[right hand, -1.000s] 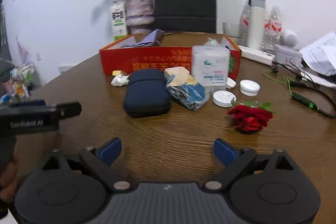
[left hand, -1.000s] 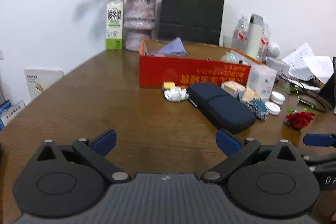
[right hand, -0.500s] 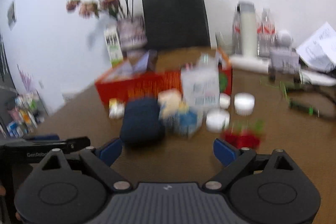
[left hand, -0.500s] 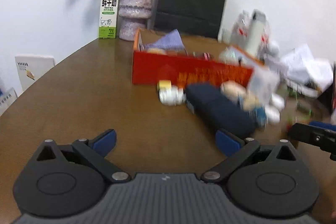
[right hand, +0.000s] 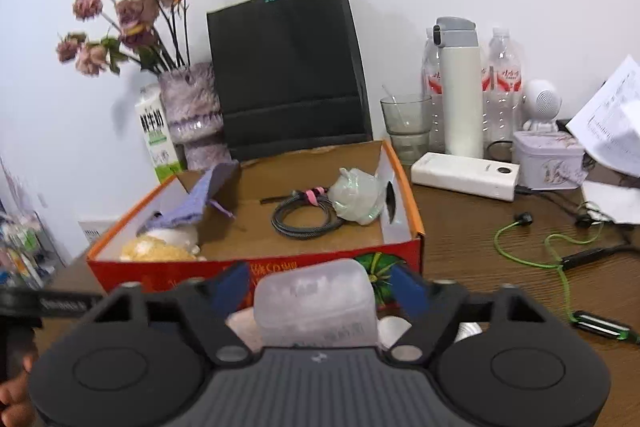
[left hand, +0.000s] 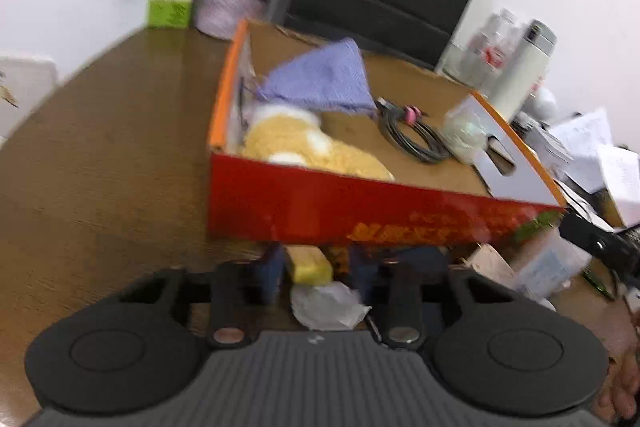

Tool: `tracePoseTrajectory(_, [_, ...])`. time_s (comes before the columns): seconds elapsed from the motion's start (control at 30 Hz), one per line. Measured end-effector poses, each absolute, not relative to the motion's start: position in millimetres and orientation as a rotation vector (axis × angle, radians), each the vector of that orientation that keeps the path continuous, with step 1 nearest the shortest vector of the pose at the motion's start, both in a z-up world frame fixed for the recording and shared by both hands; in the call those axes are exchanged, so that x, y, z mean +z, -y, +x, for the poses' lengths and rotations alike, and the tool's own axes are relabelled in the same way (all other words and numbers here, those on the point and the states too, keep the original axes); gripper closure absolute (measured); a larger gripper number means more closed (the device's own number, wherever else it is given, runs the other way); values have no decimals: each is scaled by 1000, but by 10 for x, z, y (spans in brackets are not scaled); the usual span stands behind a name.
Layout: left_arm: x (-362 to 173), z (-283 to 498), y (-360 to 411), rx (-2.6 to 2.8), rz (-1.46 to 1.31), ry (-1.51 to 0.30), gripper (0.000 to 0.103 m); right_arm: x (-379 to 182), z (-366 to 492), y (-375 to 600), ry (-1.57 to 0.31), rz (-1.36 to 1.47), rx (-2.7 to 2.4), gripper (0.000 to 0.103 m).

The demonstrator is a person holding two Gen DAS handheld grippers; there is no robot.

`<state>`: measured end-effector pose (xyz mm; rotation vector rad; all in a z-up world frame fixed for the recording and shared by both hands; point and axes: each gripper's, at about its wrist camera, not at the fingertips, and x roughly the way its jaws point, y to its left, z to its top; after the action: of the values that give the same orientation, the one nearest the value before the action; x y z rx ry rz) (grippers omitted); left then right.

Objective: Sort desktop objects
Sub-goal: 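Grasp the white plastic box with the right tool while the left tool grasps the yellow cube, then carry the plastic box and yellow cube into the cardboard box and release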

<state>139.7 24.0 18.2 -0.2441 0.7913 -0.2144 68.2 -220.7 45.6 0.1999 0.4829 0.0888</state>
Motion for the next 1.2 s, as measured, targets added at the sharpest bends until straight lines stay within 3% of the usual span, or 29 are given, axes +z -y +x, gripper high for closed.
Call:
tracePoseTrajectory(0.23, [113, 1374, -170, -218, -154, -774, 79, 352, 670, 2192, -473, 212, 106, 38])
tracePoseTrajectory(0.67, [251, 1279, -221, -222, -160, -718, 81, 342, 574, 2204, -413, 210, 90, 38])
tracePoseTrajectory(0.93, [697, 536, -206, -145, -146, -559, 81, 619, 114, 2132, -318, 221, 144, 39])
tracePoseTrajectory(1.2, [537, -230, -123, -172, -234, -607, 81, 437, -629, 1879, -435, 225, 241, 39])
